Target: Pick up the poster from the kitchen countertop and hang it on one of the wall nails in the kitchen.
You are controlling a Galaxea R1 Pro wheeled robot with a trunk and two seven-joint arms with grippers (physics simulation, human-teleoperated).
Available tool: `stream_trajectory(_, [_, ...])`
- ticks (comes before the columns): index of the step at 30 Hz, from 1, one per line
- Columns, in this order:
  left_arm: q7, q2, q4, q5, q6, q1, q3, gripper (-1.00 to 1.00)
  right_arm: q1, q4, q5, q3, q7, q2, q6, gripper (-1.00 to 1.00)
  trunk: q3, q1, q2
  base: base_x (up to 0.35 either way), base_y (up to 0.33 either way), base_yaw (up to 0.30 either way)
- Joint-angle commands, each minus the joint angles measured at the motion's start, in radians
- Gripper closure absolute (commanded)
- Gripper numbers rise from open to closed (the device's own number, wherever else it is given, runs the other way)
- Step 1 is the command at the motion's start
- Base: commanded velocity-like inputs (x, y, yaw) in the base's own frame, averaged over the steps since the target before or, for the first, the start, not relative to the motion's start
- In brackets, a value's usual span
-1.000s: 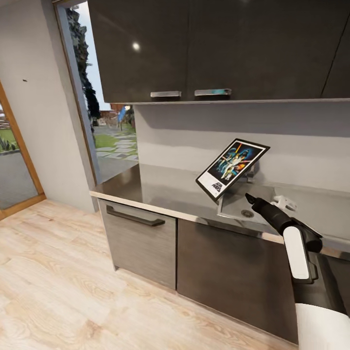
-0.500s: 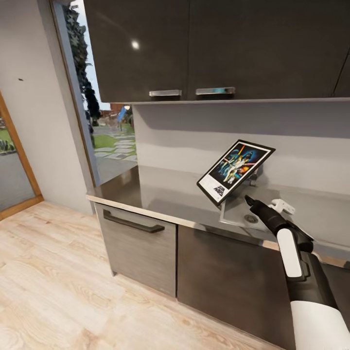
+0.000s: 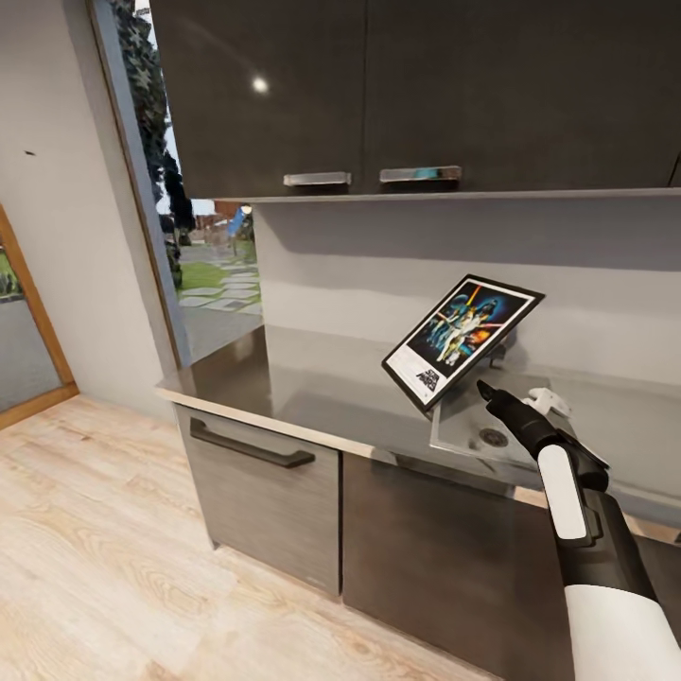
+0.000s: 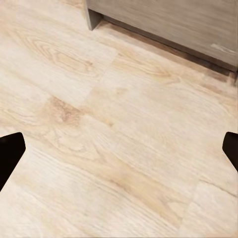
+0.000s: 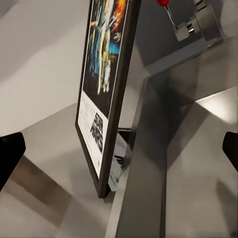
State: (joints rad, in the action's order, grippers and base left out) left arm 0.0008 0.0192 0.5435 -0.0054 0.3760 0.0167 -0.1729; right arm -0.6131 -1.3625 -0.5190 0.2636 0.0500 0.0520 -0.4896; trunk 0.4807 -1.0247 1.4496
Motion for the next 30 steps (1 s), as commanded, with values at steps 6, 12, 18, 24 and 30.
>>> stream_trajectory(6, [0.001, 0.001, 0.001, -0.001, 0.001, 0.0, -0.002, -1.0, -0.001, -0.001, -0.01, 0.0, 0.005, -0.002, -0.004, -1.0, 0.001, 0.0, 0.0, 0.181, -0.044, 0.0])
stream_trajectory(12, [0.001, 0.001, 0.001, -0.001, 0.001, 0.0, -0.002, -1.0, -0.001, -0.001, -0.01, 0.0, 0.005, -0.003, -0.004, -1.0, 0.001, 0.0, 0.0, 0.1, -0.017, 0.0])
stream_trajectory(18, [0.001, 0.001, 0.002, 0.0, 0.001, 0.0, -0.003, -1.0, -0.001, -0.001, -0.01, 0.0, 0.005, -0.003, -0.004, -1.0, 0.001, 0.0, 0.0, 0.168, -0.033, 0.0])
stream_trajectory(24, [0.001, 0.001, 0.003, -0.001, 0.001, 0.0, -0.003, -1.0, -0.001, 0.001, -0.01, 0.0, 0.005, -0.003, -0.004, -1.0, 0.001, 0.0, 0.0, 0.038, -0.009, 0.0])
stream_trajectory(30, [0.001, 0.001, 0.003, -0.001, 0.001, 0.0, -0.003, -1.0, -0.001, 0.009, -0.01, 0.0, 0.005, -0.003, -0.004, -1.0, 0.001, 0.0, 0.0, 0.007, -0.002, 0.0])
